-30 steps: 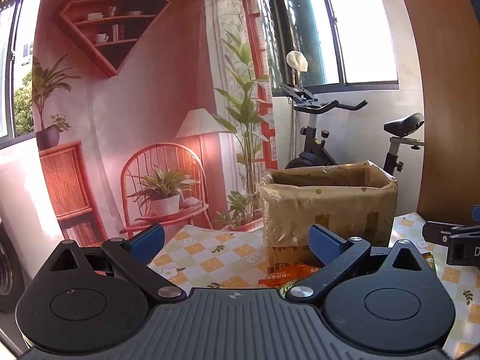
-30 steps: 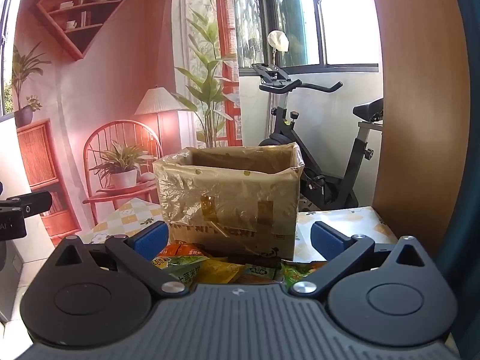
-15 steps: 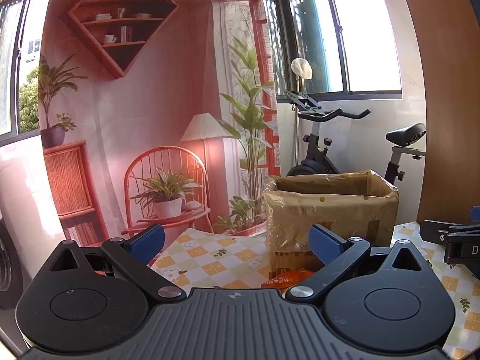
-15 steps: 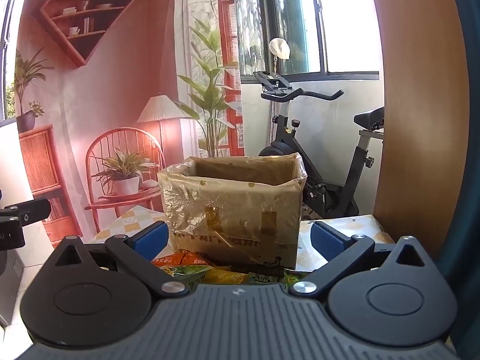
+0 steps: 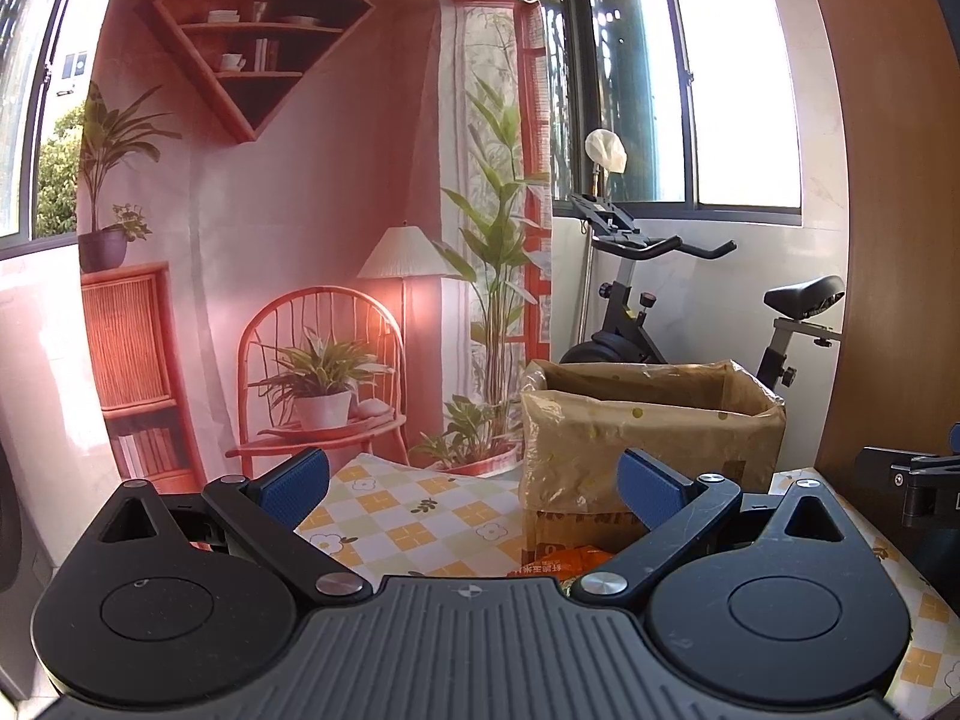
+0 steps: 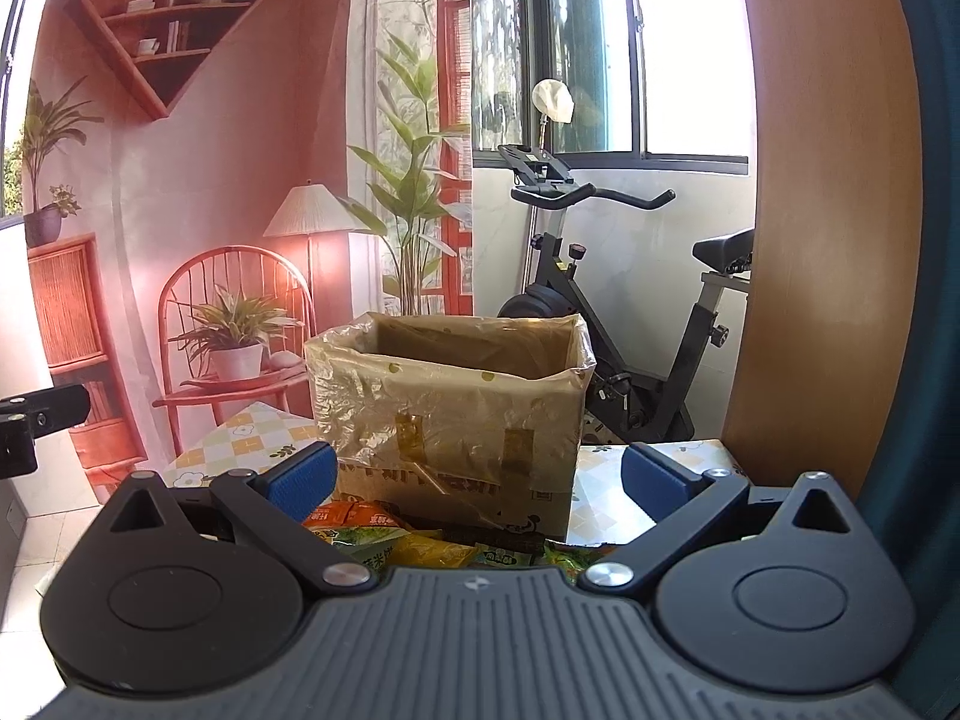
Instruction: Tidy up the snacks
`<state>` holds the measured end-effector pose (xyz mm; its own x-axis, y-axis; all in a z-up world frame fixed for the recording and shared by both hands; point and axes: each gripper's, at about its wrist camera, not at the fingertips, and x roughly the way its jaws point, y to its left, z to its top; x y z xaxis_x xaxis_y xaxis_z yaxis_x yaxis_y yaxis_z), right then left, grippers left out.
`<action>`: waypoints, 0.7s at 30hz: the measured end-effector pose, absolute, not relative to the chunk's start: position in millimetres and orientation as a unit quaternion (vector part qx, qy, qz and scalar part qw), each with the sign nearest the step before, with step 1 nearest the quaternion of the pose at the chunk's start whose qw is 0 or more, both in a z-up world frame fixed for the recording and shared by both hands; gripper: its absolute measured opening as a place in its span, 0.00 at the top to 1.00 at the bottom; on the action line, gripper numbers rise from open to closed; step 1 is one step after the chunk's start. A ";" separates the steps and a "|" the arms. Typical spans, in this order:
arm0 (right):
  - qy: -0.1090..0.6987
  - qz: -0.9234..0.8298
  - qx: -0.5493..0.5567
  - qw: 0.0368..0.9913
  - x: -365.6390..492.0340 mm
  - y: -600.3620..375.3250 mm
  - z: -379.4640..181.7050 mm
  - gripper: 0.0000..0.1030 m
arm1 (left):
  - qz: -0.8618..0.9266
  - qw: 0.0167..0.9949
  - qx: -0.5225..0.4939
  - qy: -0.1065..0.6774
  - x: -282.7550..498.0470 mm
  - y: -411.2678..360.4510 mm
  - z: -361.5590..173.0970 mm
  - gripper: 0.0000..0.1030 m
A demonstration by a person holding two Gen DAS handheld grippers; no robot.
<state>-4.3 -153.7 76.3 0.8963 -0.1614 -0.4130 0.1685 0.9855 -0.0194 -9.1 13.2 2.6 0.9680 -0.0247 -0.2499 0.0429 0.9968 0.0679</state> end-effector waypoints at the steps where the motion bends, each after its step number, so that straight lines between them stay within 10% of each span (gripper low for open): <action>1: 0.212 -0.086 0.006 0.973 -3.5 -152.4 78.4 0.00 | -0.017 0.991 0.035 0.126 -9.0 14.0 2.1 0.00; 21: 0.196 -0.077 0.023 0.977 -11.8 -164.1 78.4 0.00 | -0.013 0.992 0.053 0.112 -16.6 -7.5 11.4 0.00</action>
